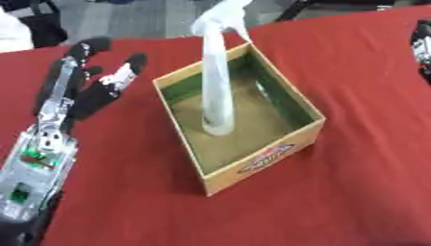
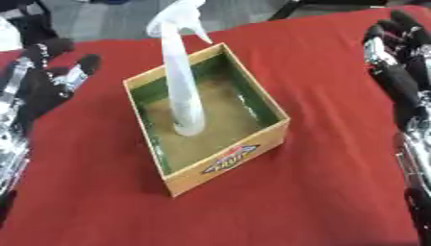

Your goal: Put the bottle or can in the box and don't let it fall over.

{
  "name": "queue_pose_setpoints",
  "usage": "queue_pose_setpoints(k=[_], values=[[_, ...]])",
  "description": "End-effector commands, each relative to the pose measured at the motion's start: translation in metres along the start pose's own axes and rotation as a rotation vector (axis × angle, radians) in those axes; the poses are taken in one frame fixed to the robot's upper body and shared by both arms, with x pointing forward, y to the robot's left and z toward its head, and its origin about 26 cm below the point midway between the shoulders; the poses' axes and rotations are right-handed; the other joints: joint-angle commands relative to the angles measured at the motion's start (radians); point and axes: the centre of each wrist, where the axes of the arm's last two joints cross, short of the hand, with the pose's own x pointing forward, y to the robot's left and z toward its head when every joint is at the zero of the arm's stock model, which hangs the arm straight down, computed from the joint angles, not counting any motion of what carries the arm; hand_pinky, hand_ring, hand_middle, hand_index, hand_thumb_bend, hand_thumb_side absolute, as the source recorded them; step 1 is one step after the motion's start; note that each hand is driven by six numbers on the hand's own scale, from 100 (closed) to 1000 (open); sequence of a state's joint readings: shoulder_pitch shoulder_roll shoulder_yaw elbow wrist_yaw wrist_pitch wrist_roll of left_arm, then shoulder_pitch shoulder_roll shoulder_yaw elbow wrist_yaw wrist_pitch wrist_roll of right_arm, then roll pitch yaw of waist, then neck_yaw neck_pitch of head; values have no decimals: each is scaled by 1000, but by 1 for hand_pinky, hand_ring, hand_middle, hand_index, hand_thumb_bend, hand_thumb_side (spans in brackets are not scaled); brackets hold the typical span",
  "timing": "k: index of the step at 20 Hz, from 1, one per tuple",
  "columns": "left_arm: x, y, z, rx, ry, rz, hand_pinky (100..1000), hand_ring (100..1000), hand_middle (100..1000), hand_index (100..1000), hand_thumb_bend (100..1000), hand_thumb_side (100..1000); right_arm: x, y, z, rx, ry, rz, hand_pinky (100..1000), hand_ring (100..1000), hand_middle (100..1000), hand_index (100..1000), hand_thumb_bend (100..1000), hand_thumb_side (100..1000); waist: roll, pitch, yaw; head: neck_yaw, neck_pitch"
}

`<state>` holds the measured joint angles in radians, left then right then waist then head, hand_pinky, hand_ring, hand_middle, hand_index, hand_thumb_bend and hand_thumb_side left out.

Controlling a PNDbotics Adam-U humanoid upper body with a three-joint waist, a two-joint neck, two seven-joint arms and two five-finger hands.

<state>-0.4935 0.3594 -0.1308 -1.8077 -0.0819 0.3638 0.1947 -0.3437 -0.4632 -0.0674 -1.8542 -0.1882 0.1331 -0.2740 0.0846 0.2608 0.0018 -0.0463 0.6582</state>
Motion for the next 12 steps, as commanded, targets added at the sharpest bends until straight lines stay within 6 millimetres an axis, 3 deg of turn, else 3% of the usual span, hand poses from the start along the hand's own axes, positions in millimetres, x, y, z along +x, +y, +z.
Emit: queue_pose_setpoints(k=[1, 5, 12], values=[[10, 31, 6, 100, -46, -17, 881, 972, 788, 835, 600, 518, 11, -7, -4, -8, -41, 32, 949, 913, 849, 933, 122, 435, -7, -23, 4, 4, -6], [3, 55, 17, 214, -22, 8, 819, 954, 802, 841, 560, 541, 11, -8, -3, -12, -40, 35, 945, 912, 849, 933, 119, 438, -14, -18, 11, 4, -7], [-7, 74, 26, 317, -49, 60, 823, 968, 849, 865, 471, 564, 11, -8, -2, -17, -37, 34, 943, 912, 848, 933, 119, 441, -29, -5, 16, 24, -16]])
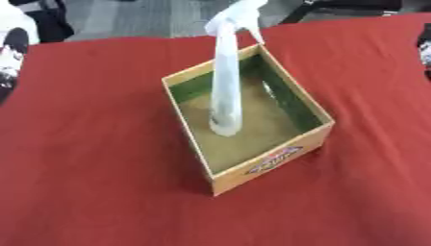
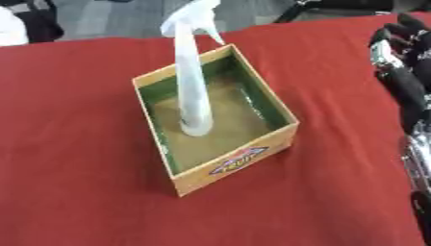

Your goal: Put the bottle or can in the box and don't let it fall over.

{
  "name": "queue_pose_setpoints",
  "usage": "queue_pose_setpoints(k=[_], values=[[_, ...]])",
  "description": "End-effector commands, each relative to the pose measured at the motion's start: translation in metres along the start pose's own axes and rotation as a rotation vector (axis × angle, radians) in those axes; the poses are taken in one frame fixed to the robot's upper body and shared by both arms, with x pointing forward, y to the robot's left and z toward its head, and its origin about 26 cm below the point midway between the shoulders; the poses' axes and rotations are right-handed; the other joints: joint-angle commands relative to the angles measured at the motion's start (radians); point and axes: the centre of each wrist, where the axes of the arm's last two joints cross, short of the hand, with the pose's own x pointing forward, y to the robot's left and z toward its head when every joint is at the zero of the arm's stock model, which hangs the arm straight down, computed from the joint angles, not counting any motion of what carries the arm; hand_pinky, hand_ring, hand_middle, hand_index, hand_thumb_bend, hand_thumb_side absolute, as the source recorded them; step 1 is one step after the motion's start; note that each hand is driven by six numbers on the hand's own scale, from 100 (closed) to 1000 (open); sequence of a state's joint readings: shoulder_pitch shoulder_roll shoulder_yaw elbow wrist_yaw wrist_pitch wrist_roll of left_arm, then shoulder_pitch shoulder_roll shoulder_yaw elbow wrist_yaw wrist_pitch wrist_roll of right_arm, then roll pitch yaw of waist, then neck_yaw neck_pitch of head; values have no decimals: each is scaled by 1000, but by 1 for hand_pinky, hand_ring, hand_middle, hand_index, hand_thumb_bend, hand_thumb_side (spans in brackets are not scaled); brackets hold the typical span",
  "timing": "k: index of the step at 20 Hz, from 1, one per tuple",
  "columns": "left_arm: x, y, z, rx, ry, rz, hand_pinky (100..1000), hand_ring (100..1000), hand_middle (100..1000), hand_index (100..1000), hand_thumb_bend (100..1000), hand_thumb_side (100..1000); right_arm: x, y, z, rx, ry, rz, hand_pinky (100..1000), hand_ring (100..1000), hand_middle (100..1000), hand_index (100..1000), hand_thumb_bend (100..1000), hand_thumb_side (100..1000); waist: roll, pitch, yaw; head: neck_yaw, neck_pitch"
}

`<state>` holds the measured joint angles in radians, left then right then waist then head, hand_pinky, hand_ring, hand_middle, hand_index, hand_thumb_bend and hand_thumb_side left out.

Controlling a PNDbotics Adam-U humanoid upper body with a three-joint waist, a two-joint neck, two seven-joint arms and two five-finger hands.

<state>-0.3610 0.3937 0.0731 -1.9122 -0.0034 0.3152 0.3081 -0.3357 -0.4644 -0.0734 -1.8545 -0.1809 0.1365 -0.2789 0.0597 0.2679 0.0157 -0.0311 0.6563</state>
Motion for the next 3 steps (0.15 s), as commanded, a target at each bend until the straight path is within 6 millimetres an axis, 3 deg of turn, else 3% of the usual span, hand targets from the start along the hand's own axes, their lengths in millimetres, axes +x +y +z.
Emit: queue_pose_setpoints(k=[1, 3], values=[[5, 12, -2, 36, -52, 21, 823, 967, 848, 864, 462, 567, 12, -6, -3, -6, -44, 22, 942, 912, 848, 933, 119, 441, -6, -11, 3, 11, -14], [3, 16, -3, 58, -55, 43, 820, 965, 847, 863, 454, 576, 12, -6, -3, -7, -45, 21, 940, 912, 848, 933, 119, 442, -9, -8, 4, 14, -16]])
